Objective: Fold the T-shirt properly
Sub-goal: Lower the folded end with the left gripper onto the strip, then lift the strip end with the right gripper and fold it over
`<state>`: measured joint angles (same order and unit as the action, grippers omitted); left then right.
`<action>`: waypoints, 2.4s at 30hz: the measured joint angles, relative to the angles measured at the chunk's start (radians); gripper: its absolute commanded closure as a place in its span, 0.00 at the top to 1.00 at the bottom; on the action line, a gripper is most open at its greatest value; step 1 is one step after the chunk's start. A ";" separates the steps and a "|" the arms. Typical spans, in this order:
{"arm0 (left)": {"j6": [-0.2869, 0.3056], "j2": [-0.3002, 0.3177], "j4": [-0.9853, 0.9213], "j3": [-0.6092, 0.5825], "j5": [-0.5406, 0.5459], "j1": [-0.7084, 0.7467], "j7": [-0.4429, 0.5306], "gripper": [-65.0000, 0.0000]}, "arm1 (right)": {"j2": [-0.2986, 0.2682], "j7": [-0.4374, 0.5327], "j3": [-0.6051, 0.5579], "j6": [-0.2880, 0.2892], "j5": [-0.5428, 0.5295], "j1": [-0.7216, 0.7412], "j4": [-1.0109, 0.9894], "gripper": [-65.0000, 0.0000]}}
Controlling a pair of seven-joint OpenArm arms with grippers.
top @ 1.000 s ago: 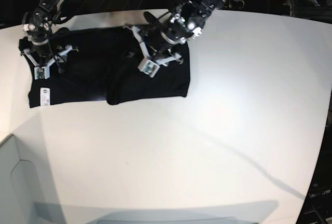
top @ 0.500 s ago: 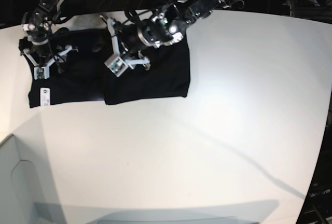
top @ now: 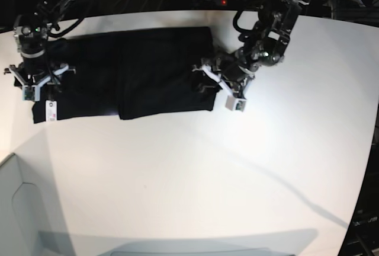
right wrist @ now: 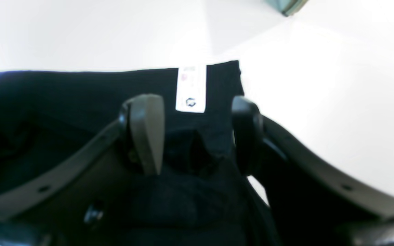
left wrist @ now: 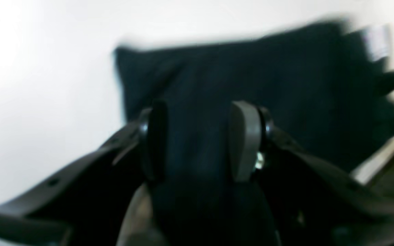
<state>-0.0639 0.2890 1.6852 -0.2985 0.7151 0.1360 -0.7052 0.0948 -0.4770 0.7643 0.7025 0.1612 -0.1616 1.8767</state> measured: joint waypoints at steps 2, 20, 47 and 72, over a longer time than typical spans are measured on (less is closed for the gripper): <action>0.000 -0.001 -0.019 -0.042 0.000 -0.006 0.010 0.44 | -0.001 0.002 0.000 0.000 -0.001 -0.007 -0.002 0.51; 0.019 -0.006 -0.052 -0.214 -0.296 -0.020 0.078 0.44 | -0.165 0.007 0.088 0.000 -0.003 0.085 -0.363 0.61; -0.002 -0.003 0.040 -0.199 -0.307 -0.008 0.001 0.44 | -0.191 0.055 -0.004 -0.007 -0.033 0.061 -0.442 0.00; 0.019 -0.126 -0.076 0.125 -0.296 0.060 0.071 0.44 | 0.060 0.008 -0.274 -0.010 -0.108 -0.137 0.145 0.00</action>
<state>-0.0452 0.1631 1.6093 -0.1738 0.4191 0.1963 -0.6342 0.1551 -0.4690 0.4908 0.6930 0.0532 -0.2981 2.0216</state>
